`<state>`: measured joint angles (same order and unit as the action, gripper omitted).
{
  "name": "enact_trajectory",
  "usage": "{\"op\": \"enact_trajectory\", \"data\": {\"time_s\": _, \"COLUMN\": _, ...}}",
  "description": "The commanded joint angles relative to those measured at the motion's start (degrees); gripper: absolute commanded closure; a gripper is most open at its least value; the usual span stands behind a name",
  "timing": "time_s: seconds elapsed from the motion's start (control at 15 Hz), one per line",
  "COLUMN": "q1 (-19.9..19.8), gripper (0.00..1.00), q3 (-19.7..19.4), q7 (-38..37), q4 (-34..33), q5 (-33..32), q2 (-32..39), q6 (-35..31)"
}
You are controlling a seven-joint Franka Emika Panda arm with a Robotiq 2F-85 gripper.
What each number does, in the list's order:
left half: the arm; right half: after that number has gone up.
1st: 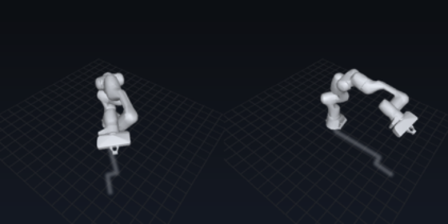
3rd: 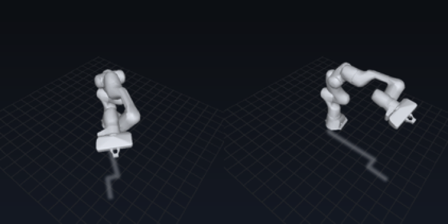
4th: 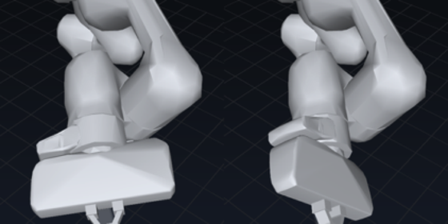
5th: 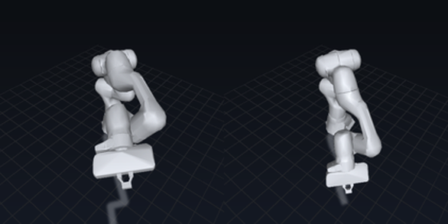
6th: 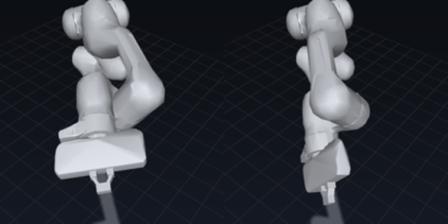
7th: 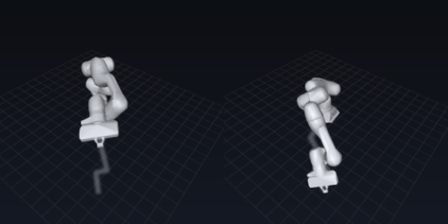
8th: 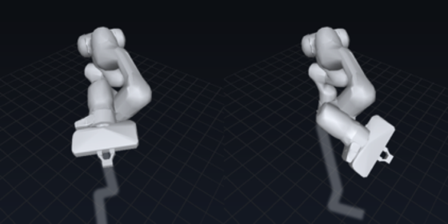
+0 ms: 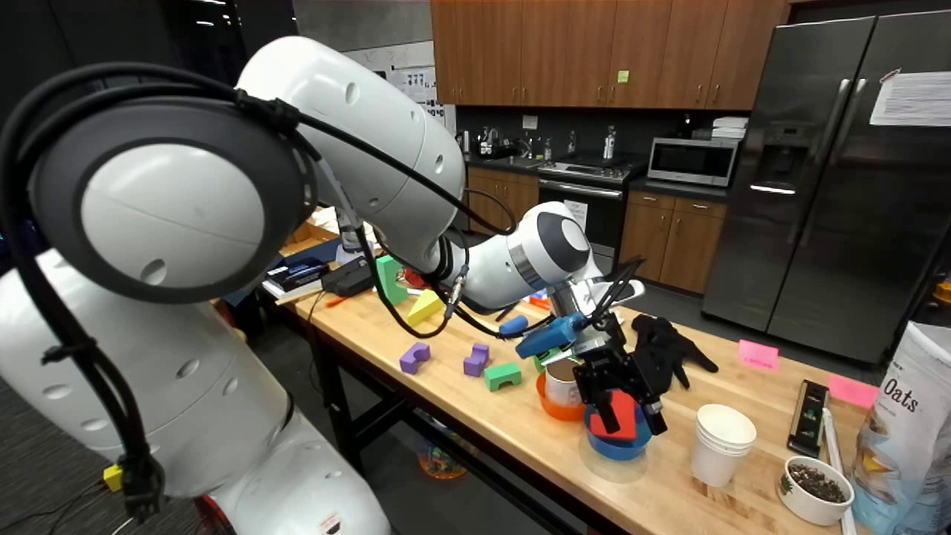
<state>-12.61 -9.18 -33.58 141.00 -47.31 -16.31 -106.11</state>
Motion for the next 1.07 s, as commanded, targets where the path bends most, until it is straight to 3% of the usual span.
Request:
{"op": "enact_trajectory", "data": {"time_s": 0.0, "q1": -0.8, "gripper": 0.0, "q3": 1.51, "q7": -3.32, "q4": -2.56, "q5": -7.29, "q2": -1.6, "q6": 2.13}}
{"op": "enact_trajectory", "data": {"time_s": 0.4, "q1": 0.38, "gripper": 0.0, "q3": 1.92, "q7": -5.44, "q4": -8.45, "q5": -25.81, "q2": -5.65, "q6": 4.44}}
{"op": "enact_trajectory", "data": {"time_s": 1.0, "q1": 3.91, "gripper": 0.0, "q3": -0.57, "q7": -9.88, "q4": -16.83, "q5": -49.45, "q2": -4.75, "q6": -13.76}}
